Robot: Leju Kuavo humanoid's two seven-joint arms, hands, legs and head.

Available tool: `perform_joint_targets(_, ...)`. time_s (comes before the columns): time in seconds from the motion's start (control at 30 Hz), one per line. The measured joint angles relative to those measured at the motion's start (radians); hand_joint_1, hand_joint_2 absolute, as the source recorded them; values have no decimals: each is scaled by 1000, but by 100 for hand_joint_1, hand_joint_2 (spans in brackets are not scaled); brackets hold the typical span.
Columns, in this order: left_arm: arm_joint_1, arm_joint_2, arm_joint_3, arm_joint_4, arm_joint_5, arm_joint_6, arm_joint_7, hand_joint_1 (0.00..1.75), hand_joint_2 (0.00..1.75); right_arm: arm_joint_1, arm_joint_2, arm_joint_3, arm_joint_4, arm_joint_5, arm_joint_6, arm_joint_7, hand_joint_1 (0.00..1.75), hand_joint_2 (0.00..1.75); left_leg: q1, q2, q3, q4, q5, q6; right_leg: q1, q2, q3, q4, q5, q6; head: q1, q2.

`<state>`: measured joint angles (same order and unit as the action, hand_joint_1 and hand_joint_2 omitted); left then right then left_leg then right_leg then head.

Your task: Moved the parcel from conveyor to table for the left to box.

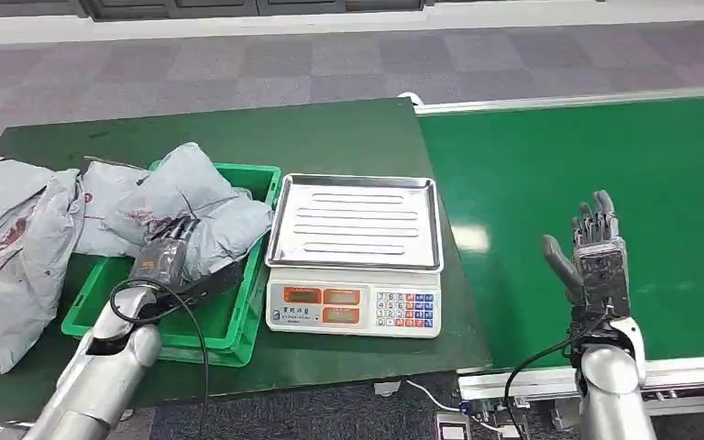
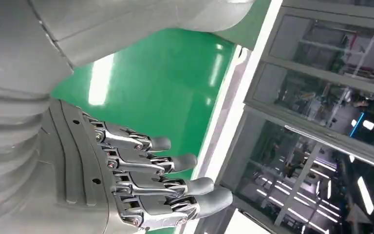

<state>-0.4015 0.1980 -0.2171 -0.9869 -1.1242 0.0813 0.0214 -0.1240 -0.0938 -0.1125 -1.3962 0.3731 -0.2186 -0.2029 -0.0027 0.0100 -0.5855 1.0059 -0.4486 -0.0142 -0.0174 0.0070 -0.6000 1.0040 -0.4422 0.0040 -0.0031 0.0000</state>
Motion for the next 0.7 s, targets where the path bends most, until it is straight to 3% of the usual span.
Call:
perform_joint_targets(0.33,0,0,0,0,3,1,-7,0,175,3,0,-2,-4,0,0,0,0,175,0,0,0,0,0,0,0,0,0,0,0,0,0,0)
perform_joint_targets(0.47,1,6,5,-11,79,-9,-62,0,175,18,0,-9,-16,-2,-2,1,0,175,0,0,0,0,0,0,0,0,0,0,0,0,0,0)
perform_joint_targets(0.7,-1,8,63,-81,195,98,-97,0,175,47,0,-14,-42,-8,-9,1,0,175,0,0,-1,0,0,0,0,0,-1,0,0,0,0,0)
